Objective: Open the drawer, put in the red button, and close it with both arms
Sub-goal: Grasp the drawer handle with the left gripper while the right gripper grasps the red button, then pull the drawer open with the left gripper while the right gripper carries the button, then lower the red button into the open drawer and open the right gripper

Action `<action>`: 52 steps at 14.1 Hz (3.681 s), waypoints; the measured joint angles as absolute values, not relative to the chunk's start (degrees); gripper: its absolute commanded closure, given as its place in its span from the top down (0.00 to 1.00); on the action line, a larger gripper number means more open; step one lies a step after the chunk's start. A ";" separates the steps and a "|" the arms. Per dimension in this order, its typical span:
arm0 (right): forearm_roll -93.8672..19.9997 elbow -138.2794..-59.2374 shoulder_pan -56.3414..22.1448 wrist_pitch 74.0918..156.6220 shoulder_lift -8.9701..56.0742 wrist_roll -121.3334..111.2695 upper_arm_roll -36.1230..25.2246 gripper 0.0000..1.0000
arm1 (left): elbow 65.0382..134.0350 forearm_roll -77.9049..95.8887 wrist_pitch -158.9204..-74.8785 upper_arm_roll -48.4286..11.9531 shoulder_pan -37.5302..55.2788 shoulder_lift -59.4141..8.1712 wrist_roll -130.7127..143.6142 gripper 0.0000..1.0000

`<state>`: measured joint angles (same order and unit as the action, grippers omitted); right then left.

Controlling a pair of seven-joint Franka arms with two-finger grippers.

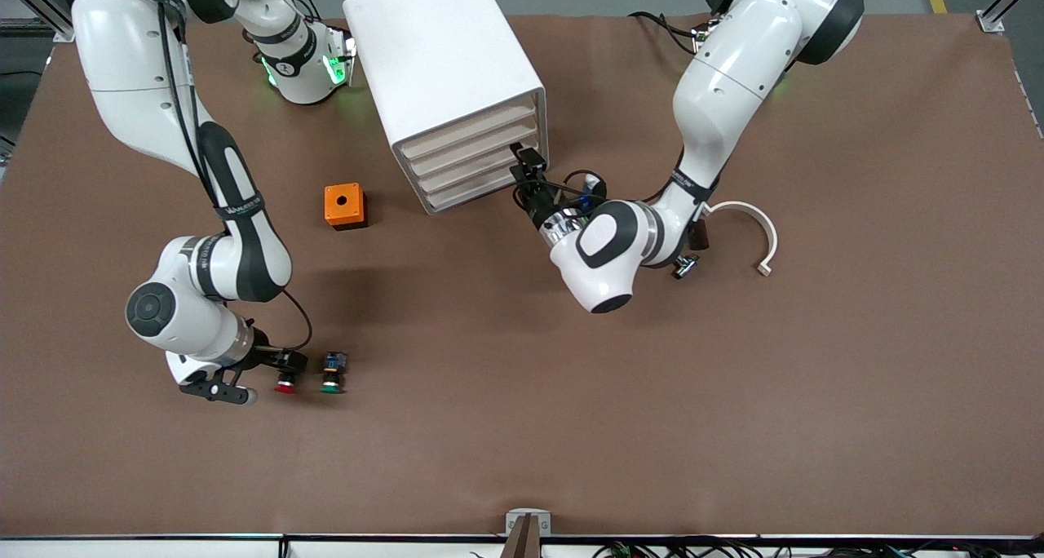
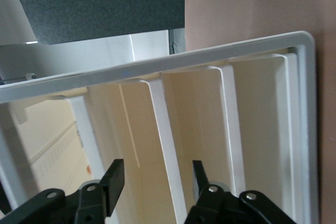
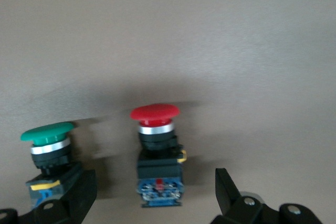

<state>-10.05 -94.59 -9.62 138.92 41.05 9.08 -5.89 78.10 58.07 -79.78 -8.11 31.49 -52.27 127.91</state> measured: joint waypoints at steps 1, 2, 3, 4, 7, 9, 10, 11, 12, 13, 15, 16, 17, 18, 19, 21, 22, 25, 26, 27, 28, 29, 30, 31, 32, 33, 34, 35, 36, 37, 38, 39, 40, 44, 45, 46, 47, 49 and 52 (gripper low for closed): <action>-10.10 -94.60 -9.99 139.59 41.51 9.33 -5.89 1.00 | 78.12 58.09 -79.78 -8.11 32.21 -52.71 128.49 0.57; -10.10 -94.61 -10.21 140.05 41.90 9.51 -5.89 1.00 | 78.13 58.10 -79.78 -8.11 32.80 -53.23 129.12 0.53; -10.10 -94.62 -10.28 140.36 42.22 9.54 -5.89 1.00 | 78.13 58.13 -79.78 -8.12 33.20 -53.72 129.61 0.49; -10.10 -94.62 -10.27 140.51 42.48 9.54 -5.93 0.98 | 78.13 58.25 -79.74 -8.13 33.55 -54.16 129.82 0.44; -10.11 -94.70 -10.27 140.54 42.82 9.53 -6.02 0.60 | 78.21 58.59 -78.60 -8.61 34.31 -54.68 130.08 0.29; -10.11 -94.79 -10.27 140.44 42.97 9.53 -6.02 0.29 | 78.29 58.59 -77.88 -9.18 34.50 -54.67 130.35 0.21; -10.11 -94.82 -10.27 140.39 43.04 9.53 -6.02 0.14 | 78.30 58.60 -77.82 -9.29 34.54 -54.67 130.35 0.18; -10.11 -94.86 -10.27 140.32 43.06 9.53 -6.02 0.03 | 78.33 58.60 -77.82 -9.29 34.54 -54.68 130.38 0.16; -10.11 -94.88 -10.27 140.30 43.04 9.54 -6.04 0.00 | 78.37 58.60 -77.82 -9.28 34.53 -54.70 130.62 0.14; -10.10 -94.87 -10.28 140.30 43.03 9.54 -6.04 0.00 | 78.39 58.60 -77.82 -9.27 34.53 -54.74 131.50 0.11; -10.10 -94.56 -10.29 139.15 43.00 9.54 -6.03 0.00 | 78.41 58.62 -77.81 -9.28 34.53 -54.86 133.48 0.08; -10.11 -93.87 -10.30 136.92 42.82 9.56 -6.03 0.00 | 78.42 58.62 -77.83 -9.28 34.54 -54.92 134.15 0.08; -10.13 -92.83 -10.29 133.83 42.30 10.03 -6.05 0.00 | 78.42 58.63 -77.83 -9.28 34.54 -54.97 134.50 0.09; -10.16 -91.68 -10.30 130.33 41.31 11.66 -6.07 0.00 | 78.43 58.63 -77.83 -9.28 34.53 -54.99 134.60 0.09; -10.16 -90.81 -10.32 127.19 39.83 14.11 -6.07 0.00 | 78.43 58.63 -77.83 -9.28 34.52 -55.02 134.63 0.09; -10.16 -90.06 -10.76 120.85 35.63 20.23 -6.00 0.00 | 78.44 58.68 -77.83 -9.26 34.40 -55.06 134.63 0.10; -10.17 -90.04 -11.42 117.97 33.23 23.93 -5.95 0.00 | 78.45 58.77 -77.82 -9.18 34.24 -55.08 134.63 0.10; -10.18 -90.64 -15.30 110.73 26.17 35.62 -5.88 0.00 | 78.51 59.31 -77.60 -9.00 32.62 -55.32 134.63 0.11; -10.19 -91.11 -16.93 108.73 23.92 39.63 -5.86 0.00 | 78.51 59.78 -77.58 -8.94 31.76 -55.42 134.63 0.12; -10.21 -91.68 -18.82 106.99 21.78 44.13 -5.81 0.00 | 78.49 60.43 -77.61 -8.84 30.72 -55.51 134.63 0.12; -10.23 -92.30 -20.83 105.64 20.01 48.74 -5.76 0.00 | 78.50 61.28 -77.62 -8.80 29.65 -55.62 134.63 0.13; -10.23 -92.97 -23.19 104.70 18.59 53.83 -5.71 0.00 | 78.50 61.77 -77.62 -8.77 28.47 -55.78 134.63 0.14; -10.24 -93.65 -25.80 104.45 17.59 58.92 -5.66 0.00 | 78.50 62.00 -77.63 -8.76 27.35 -55.92 134.63 0.14; -10.24 -94.22 -28.45 104.46 16.94 63.62 -5.63 0.00 | 78.50 62.11 -77.64 -8.76 26.36 -56.04 134.63 0.14; -10.24 -94.56 -31.01 104.54 16.70 68.06 -5.60 0.00 | 78.49 62.27 -77.65 -8.77 25.57 -56.17 134.63 0.14; -10.24 -94.73 -33.62 104.79 16.71 72.49 -5.58 0.00 | 78.47 62.52 -77.66 -8.78 24.90 -56.27 134.63 0.15; -10.24 -94.96 -35.93 105.19 16.72 76.54 -5.58 0.00 | 78.45 62.69 -77.74 -8.78 24.37 -56.32 134.63 0.16; -10.24 -95.19 -38.12 105.77 16.72 80.42 -5.58 0.00 | 78.44 62.78 -77.91 -8.78 23.91 -56.36 134.63 0.16; -10.24 -95.49 -40.19 106.65 16.72 84.15 -5.57 0.00 | 78.42 62.83 -78.15 -8.77 23.44 -56.38 134.63 0.16; -10.24 -95.96 -42.10 107.81 16.72 87.52 -5.58 0.00 | 78.40 62.91 -78.32 -8.77 22.98 -56.38 134.63 0.17; -10.24 -96.68 -43.83 109.14 16.72 90.52 -5.59 0.00 | 78.37 62.93 -78.39 -8.76 22.61 -56.38 134.63 0.18; -10.24 -97.68 -45.43 110.87 16.73 93.31 -5.59 0.00 | 78.35 62.93 -78.39 -8.76 22.33 -56.38 134.63 0.20; -10.24 -98.92 -46.95 112.91 16.73 95.93 -5.59 0.00 | 78.34 62.93 -78.41 -8.74 22.15 -56.39 134.63 0.24; -10.24 -102.86 -51.96 118.93 16.90 104.15 -5.61 0.00 | 78.01 62.93 -78.74 -8.66 21.73 -56.40 132.85 0.77; -10.24 -103.20 -53.15 119.47 16.94 105.83 -5.60 0.00 | 77.73 62.93 -78.82 -8.64 21.33 -56.39 130.39 0.82; -10.24 -103.30 -54.17 119.74 16.95 107.38 -5.61 0.00 | 77.22 62.93 -78.83 -8.64 20.85 -56.36 127.30 0.85; -10.24 -103.30 -55.10 120.09 16.95 108.86 -5.63 0.00 | 76.54 62.91 -78.83 -8.63 20.34 -56.29 123.90 0.87; -10.20 -103.32 -56.63 120.92 16.97 111.24 -5.66 0.00 | 75.59 61.34 -78.79 -8.64 19.71 -55.60 116.55 0.91; -9.80 -103.51 -58.25 122.75 17.50 114.50 -5.67 0.00 | 74.20 54.54 -78.78 -8.71 19.67 -53.73 103.71 0.97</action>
